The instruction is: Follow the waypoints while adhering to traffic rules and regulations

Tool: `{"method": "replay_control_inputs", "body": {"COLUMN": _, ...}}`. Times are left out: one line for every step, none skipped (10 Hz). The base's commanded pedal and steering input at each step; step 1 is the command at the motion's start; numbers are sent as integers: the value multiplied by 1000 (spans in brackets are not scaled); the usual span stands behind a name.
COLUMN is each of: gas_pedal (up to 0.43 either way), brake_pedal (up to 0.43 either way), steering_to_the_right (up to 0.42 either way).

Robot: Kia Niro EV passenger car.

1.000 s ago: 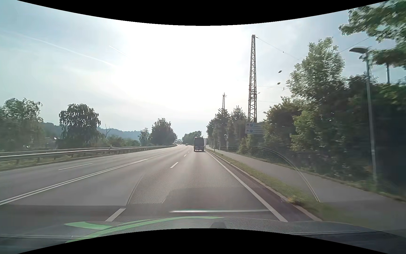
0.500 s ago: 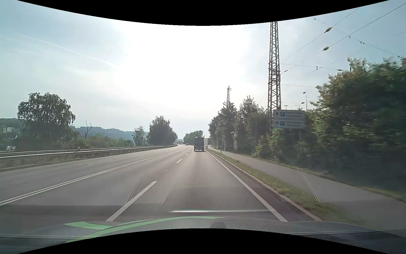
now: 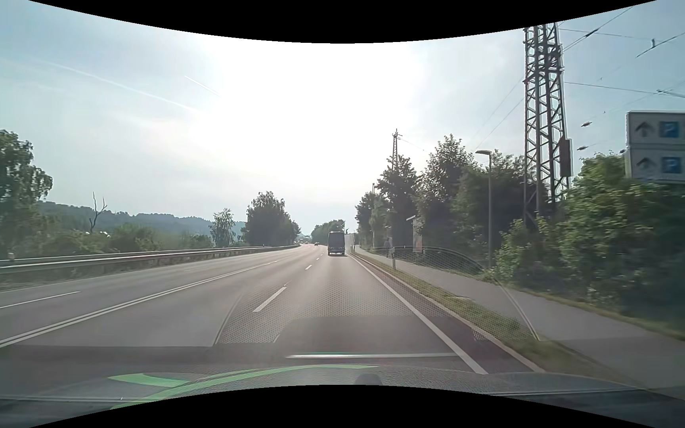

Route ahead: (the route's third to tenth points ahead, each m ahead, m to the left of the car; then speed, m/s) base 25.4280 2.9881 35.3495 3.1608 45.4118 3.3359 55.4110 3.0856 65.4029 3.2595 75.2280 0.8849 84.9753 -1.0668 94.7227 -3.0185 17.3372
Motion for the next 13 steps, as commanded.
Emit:
{"method": "replay_control_inputs", "body": {"gas_pedal": 98, "brake_pedal": 0, "steering_to_the_right": -3}}
{"method": "replay_control_inputs", "body": {"gas_pedal": 98, "brake_pedal": 0, "steering_to_the_right": -2}}
{"method": "replay_control_inputs", "body": {"gas_pedal": 98, "brake_pedal": 0, "steering_to_the_right": 0}}
{"method": "replay_control_inputs", "body": {"gas_pedal": 98, "brake_pedal": 0, "steering_to_the_right": 1}}
{"method": "replay_control_inputs", "body": {"gas_pedal": 98, "brake_pedal": 0, "steering_to_the_right": 1}}
{"method": "replay_control_inputs", "body": {"gas_pedal": 98, "brake_pedal": 0, "steering_to_the_right": 1}}
{"method": "replay_control_inputs", "body": {"gas_pedal": 110, "brake_pedal": 0, "steering_to_the_right": 1}}
{"method": "replay_control_inputs", "body": {"gas_pedal": 110, "brake_pedal": 0, "steering_to_the_right": 1}}
{"method": "replay_control_inputs", "body": {"gas_pedal": 110, "brake_pedal": 0, "steering_to_the_right": 1}}
{"method": "replay_control_inputs", "body": {"gas_pedal": 110, "brake_pedal": 0, "steering_to_the_right": 1}}
{"method": "replay_control_inputs", "body": {"gas_pedal": 110, "brake_pedal": 0, "steering_to_the_right": 1}}
{"method": "replay_control_inputs", "body": {"gas_pedal": 110, "brake_pedal": 0, "steering_to_the_right": 1}}
{"method": "replay_control_inputs", "body": {"gas_pedal": 110, "brake_pedal": 0, "steering_to_the_right": 1}}
